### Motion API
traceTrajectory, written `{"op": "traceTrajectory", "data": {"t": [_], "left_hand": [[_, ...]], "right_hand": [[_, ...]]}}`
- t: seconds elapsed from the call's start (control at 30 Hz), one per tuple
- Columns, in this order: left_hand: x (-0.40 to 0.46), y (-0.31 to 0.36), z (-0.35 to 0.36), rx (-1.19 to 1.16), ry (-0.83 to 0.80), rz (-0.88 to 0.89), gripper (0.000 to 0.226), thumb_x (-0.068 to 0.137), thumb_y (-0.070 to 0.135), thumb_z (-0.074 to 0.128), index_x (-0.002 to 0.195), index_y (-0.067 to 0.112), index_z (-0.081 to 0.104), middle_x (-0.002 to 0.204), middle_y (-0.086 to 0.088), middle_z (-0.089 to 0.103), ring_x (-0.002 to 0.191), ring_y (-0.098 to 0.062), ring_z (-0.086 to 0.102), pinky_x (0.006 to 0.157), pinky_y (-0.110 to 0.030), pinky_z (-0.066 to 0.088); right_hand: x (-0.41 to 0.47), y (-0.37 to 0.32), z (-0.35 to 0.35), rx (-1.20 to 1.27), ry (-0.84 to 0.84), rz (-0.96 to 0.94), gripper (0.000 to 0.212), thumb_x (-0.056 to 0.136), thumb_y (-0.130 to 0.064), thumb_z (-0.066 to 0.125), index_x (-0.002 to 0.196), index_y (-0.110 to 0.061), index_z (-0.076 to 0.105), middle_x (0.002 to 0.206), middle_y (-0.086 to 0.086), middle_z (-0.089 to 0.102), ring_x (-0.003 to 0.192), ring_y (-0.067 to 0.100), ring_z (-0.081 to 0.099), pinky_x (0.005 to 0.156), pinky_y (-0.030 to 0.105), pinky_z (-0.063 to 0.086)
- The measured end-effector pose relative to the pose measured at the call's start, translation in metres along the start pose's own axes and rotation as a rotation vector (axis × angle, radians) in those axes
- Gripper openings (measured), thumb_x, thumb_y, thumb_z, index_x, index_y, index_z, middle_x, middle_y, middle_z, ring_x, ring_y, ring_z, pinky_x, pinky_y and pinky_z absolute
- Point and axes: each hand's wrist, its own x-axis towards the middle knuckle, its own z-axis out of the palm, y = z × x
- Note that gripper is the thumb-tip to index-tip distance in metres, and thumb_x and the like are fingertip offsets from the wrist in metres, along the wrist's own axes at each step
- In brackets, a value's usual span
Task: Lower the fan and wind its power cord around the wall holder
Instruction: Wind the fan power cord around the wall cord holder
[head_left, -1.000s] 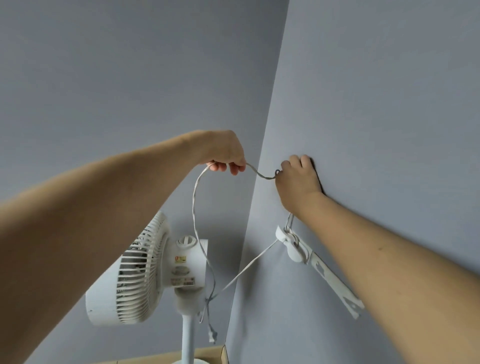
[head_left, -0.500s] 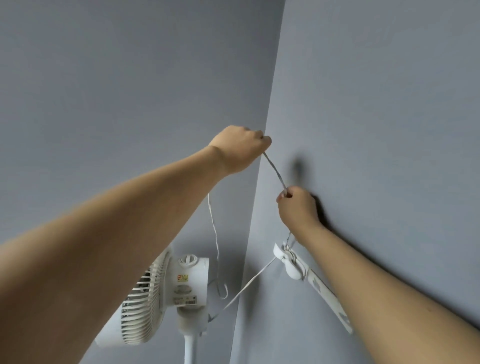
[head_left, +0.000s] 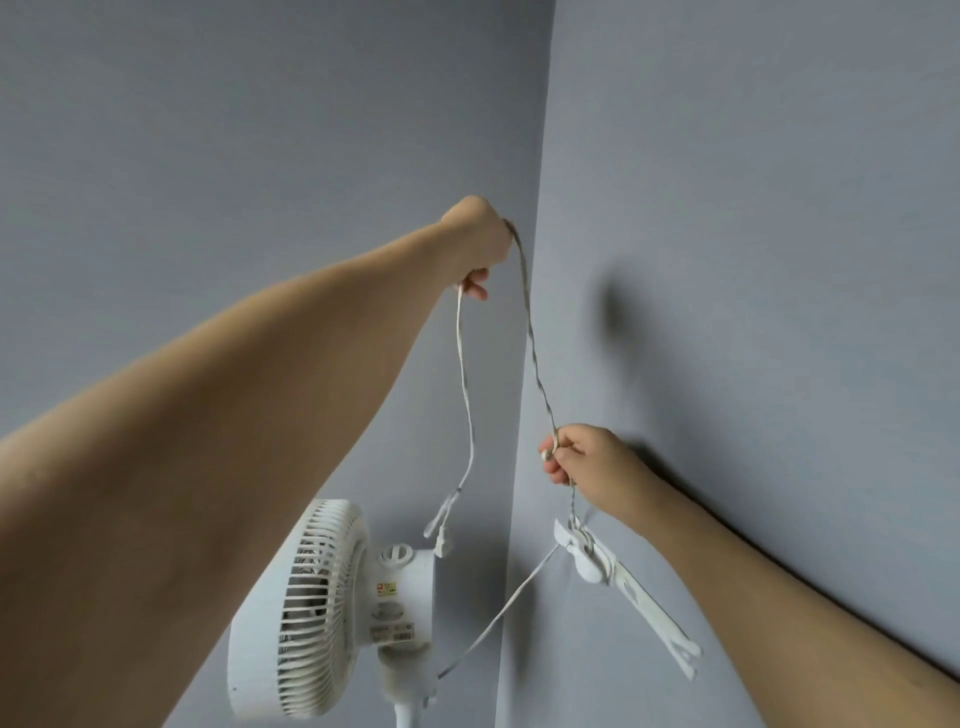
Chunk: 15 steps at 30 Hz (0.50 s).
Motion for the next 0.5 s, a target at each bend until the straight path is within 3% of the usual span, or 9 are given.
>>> {"op": "traceTrajectory", "data": {"t": [0.1,0.2,0.27,0.37,0.43,0.5], "left_hand": [[-0.017,-0.015,0.003,-0.079,-0.237,-0.114,0.015,0.097,0.008,0.043,0.092,0.006,0.057,0.051,-0.004,0.039,0.04,-0.015,0.04,0.04,-0.028,0.055],[-0.043,-0.038,0.003,-0.033,-0.574,-0.166,0.011,0.093,0.0,0.049,0.092,0.007,0.058,0.043,-0.002,0.044,0.034,-0.012,0.044,0.051,-0.034,0.06],[-0.062,-0.058,0.003,-0.065,-0.924,-0.186,0.019,0.092,-0.004,0.047,0.1,0.006,0.061,0.052,-0.004,0.054,0.043,-0.015,0.055,0.071,-0.041,0.061],[-0.083,-0.093,0.013,-0.195,-1.345,-0.211,0.03,0.087,-0.003,0.051,0.114,0.004,0.06,0.078,-0.011,0.065,0.063,-0.02,0.063,0.089,-0.046,0.053],[-0.098,-0.115,0.033,-0.261,-1.417,-0.263,0.036,0.085,0.011,0.053,0.12,0.004,0.054,0.084,-0.014,0.066,0.063,-0.022,0.063,0.09,-0.047,0.05],[-0.11,-0.133,0.059,-0.282,-1.362,-0.327,0.039,0.087,0.026,0.056,0.121,0.007,0.051,0.085,-0.015,0.068,0.057,-0.024,0.064,0.084,-0.044,0.052]], "right_hand": [[-0.008,0.003,-0.006,-0.052,0.015,-0.049,0.017,0.092,0.006,0.044,0.089,0.001,0.059,0.074,0.008,0.057,0.06,0.014,0.05,0.055,0.013,0.046],[-0.016,0.006,-0.011,-0.121,0.011,-0.056,0.014,0.089,0.0,0.048,0.086,-0.005,0.06,0.074,0.011,0.054,0.062,0.019,0.047,0.055,0.025,0.047],[-0.02,0.007,-0.011,-0.272,0.005,-0.075,0.014,0.089,-0.005,0.049,0.085,-0.012,0.061,0.076,0.011,0.058,0.065,0.021,0.048,0.058,0.032,0.048],[-0.024,0.003,-0.013,-0.553,0.011,-0.159,0.017,0.094,-0.01,0.049,0.093,-0.016,0.065,0.093,-0.002,0.071,0.07,0.014,0.056,0.059,0.023,0.045],[-0.024,0.003,-0.013,-0.59,-0.013,-0.182,0.017,0.093,-0.009,0.05,0.094,-0.014,0.066,0.094,-0.003,0.071,0.074,0.012,0.057,0.064,0.021,0.041],[-0.024,0.005,-0.013,-0.593,-0.031,-0.18,0.013,0.091,-0.009,0.055,0.091,-0.013,0.067,0.085,-0.003,0.067,0.077,0.015,0.059,0.067,0.023,0.044]]}}
